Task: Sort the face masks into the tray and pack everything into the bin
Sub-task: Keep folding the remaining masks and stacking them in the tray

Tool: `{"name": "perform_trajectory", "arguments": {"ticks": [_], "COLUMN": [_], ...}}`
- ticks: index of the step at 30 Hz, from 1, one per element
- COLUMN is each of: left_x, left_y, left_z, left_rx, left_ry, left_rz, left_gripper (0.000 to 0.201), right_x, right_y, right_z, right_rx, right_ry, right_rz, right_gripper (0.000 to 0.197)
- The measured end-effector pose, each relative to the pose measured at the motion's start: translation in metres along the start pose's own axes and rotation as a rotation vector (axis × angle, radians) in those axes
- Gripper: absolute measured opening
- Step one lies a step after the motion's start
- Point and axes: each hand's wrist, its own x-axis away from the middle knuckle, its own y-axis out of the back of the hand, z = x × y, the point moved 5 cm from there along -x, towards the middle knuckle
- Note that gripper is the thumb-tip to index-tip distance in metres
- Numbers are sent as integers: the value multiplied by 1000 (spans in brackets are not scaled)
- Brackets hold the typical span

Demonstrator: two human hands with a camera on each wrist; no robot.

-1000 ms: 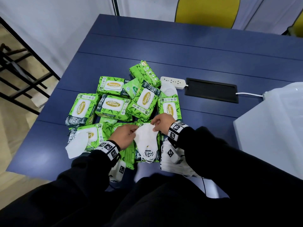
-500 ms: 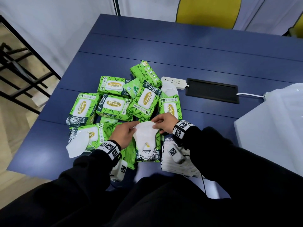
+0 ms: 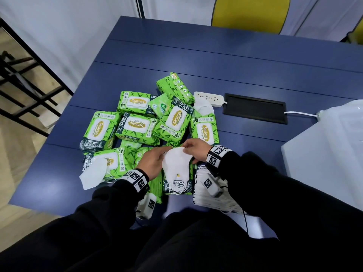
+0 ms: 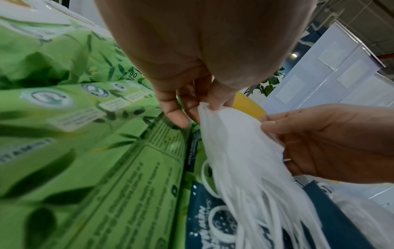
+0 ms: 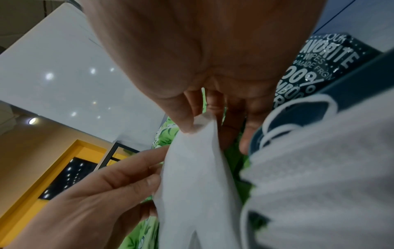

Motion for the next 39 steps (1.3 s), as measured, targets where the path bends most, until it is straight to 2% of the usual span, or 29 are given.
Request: {"name": "perform_trajectory", "arguments": {"ticks": [5,8,13,18,23,28,31,34,39], "left_x": [-2,-3,0,-1,-5,-8,-12,-18,-37], "left_y": [-4,-5,-6,-4,0,6,13,24,45], "left_z": [-12,-14,-12,-10,-7,2,9,13,10], "left_rx": [67,115,115,112,73,-12,-20,-6,-77], "left_ry": [2,58,70,67,87,130,136,130,-5], "left_rz": [-17,-32,-5,-51,-80,-61,-86,-143,-281], "left_gripper": [35,36,43,38,35,37,33,36,53], "right_x": [-4,-4,-1,-1,-4,-3,-9,-23,-58], "right_y": [-9,-13,-17,-12,7,42,79,121,169], "right_z": [8,12,12,14,3,-10,-17,-22,-25], "right_rx": [187,234,209,172,41,-226,-384,-439,-385], "right_ry": [51,75,115,146,46,-68,-124,-157,-190], "right_rz": [69,71,17,-3,-10,-41,-124,-259,-430], "right_gripper": [28,33,27,23,9,11,12,8,12]}}
